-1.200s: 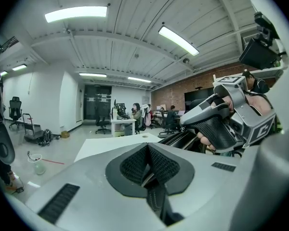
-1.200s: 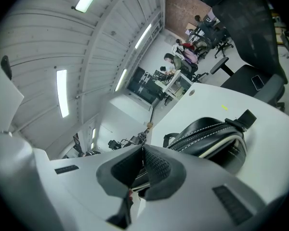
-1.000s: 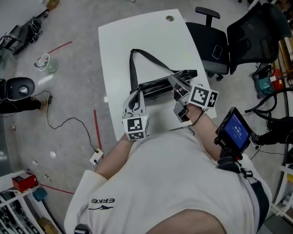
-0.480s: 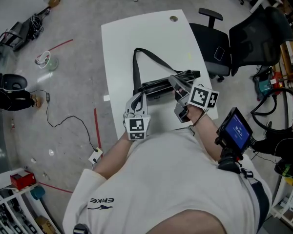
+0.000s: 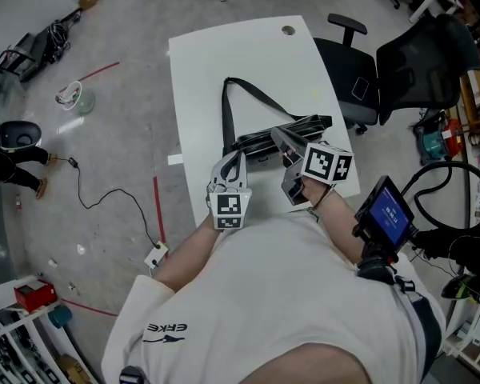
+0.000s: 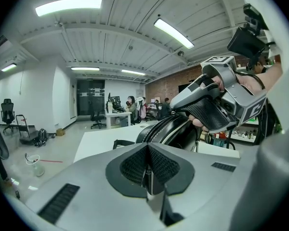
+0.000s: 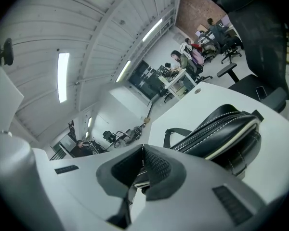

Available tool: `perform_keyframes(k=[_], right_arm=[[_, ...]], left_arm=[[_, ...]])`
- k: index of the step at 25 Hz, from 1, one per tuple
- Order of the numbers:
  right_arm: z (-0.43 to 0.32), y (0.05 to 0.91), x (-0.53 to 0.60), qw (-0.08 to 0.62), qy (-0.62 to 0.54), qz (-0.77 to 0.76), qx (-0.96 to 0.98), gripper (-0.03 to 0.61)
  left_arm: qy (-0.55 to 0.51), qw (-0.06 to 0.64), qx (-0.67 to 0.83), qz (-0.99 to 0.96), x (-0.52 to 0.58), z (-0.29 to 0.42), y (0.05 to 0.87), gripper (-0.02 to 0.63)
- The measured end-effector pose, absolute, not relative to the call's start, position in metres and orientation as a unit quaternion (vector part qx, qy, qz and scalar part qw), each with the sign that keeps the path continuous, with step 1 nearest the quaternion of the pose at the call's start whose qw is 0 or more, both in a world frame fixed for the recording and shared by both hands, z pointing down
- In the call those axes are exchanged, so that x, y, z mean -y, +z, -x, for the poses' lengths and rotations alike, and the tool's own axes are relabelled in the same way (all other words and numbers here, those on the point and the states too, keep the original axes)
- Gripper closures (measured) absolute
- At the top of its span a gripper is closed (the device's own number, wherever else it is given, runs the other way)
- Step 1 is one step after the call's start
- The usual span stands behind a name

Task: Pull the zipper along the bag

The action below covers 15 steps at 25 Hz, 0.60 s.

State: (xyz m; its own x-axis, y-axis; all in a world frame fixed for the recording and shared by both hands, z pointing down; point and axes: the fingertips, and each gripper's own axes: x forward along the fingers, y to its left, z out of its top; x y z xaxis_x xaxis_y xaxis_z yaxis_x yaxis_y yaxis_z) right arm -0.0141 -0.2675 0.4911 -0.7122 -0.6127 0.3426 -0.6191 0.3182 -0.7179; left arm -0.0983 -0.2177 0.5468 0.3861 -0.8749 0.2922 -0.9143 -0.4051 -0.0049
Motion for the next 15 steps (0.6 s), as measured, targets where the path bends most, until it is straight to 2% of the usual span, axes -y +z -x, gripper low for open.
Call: perform_keyframes(k=[15], right_arm=[[0.031,0.504,0.262,0.043,0.413,-0.395,0.820,0.569]], left_arm=[[0.119,0.078,0.516,-0.845,0.224,0.082,0.551,0.612]])
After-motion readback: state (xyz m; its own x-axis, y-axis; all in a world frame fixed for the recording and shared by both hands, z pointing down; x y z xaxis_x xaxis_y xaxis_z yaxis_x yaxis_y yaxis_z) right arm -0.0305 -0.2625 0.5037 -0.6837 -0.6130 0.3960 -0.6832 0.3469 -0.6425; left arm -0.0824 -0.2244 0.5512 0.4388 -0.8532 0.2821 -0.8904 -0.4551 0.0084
